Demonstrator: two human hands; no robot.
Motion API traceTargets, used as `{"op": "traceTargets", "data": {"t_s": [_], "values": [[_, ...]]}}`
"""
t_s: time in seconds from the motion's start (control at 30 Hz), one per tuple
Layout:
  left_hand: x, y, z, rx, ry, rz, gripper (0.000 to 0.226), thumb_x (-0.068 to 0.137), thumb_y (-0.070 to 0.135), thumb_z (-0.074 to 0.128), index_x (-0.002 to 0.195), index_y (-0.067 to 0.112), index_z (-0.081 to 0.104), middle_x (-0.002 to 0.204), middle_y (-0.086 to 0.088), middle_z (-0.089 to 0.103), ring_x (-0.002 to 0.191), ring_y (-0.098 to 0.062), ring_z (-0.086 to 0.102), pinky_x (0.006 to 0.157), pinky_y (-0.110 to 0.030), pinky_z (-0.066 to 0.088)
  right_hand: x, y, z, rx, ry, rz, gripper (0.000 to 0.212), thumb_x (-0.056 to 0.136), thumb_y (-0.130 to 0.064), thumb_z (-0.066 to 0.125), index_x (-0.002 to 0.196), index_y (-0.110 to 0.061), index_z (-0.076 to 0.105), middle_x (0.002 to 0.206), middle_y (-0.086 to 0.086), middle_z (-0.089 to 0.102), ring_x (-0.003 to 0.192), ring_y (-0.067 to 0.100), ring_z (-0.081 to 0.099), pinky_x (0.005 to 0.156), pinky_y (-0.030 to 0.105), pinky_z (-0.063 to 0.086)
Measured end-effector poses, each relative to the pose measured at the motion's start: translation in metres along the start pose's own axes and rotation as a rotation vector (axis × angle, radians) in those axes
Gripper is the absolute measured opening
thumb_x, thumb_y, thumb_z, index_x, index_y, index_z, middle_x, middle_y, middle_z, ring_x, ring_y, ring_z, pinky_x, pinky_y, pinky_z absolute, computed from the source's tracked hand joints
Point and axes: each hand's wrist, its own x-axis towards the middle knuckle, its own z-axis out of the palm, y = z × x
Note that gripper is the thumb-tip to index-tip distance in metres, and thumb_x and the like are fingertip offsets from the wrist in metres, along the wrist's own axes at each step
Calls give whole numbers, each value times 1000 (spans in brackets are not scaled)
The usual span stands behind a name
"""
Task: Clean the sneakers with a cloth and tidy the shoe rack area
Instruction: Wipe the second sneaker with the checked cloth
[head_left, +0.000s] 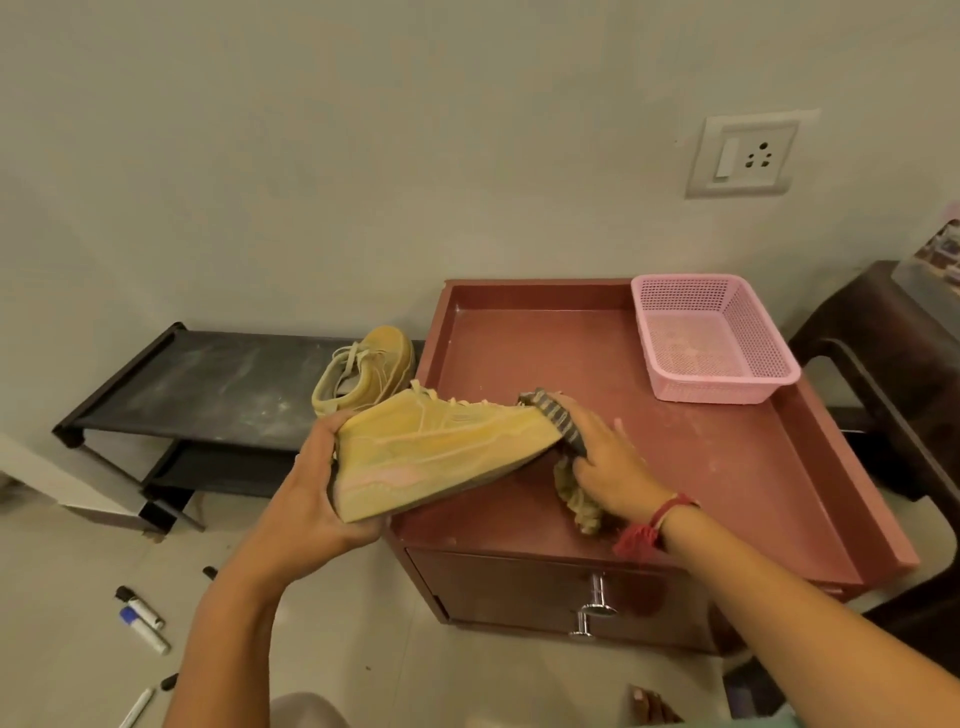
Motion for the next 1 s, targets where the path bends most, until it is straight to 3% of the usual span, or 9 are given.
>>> {"op": "traceTargets", "data": {"t_s": [0.1,0.17,0.23,0.33,0.43,0.5,0.6,0.73,1.0], "values": [[2,1,2,-24,-8,-2,93,54,43,77,129,54,23,128,17,41,115,-16,48,93,-47,49,4,4,-5,-194,29,84,70,76,-3,46,140,-29,32,143,-5,41,133,19,35,114,47,3],[1,-1,1,-27,-3,-13,95,53,43,77,130,53,23,128,14,42,116,-18,48,93,-49,48,9,7,-5,-215,28,113,59,76,-1,44,131,-21,45,134,2,50,127,23,41,113,47,15],[-1,-3,-1,-18,8,-36,97,52,44,78,131,52,22,128,14,42,115,-19,49,92,-50,49,11,7,-10,18,153,166,51,74,7,40,117,-14,58,118,10,60,113,27,52,100,35,37],[-2,-6,-2,-5,8,-34,100,51,44,79,133,50,21,128,14,41,112,-19,50,90,-49,50,6,-17,-28,590,537,273,56,73,17,31,108,-16,60,101,5,64,94,12,62,75,15,46],[-1,-6,-1,-19,11,-31,99,50,45,78,131,50,22,127,12,43,110,-16,52,89,-44,52,-13,-49,-23,848,497,53,58,71,15,32,107,-23,57,96,-8,63,81,-9,60,72,7,46],[0,-6,-2,-30,8,-33,98,49,47,77,130,50,22,125,13,44,109,-12,53,88,-38,52,-22,-58,-3,553,258,-118,71,65,6,35,118,-39,50,124,-8,56,120,-2,47,104,20,34],[3,-5,-3,-62,-11,-30,95,50,47,78,127,54,24,125,13,44,110,-12,53,87,-34,51,-13,-33,21,27,135,-187,85,71,4,39,140,-43,25,152,-9,19,143,12,4,116,37,8],[6,-3,-2,-96,-30,-25,92,50,45,78,122,59,24,125,15,44,111,-9,52,86,-31,52,-1,-12,17,126,183,-94,78,74,6,42,143,-27,26,147,-2,30,138,13,24,115,36,22],[8,-4,-3,-86,-31,-68,96,50,41,79,127,56,23,125,16,44,109,-7,52,88,-34,52,11,10,-7,-171,211,136,44,79,-2,43,120,-14,56,129,4,52,117,26,48,106,38,33]]}}
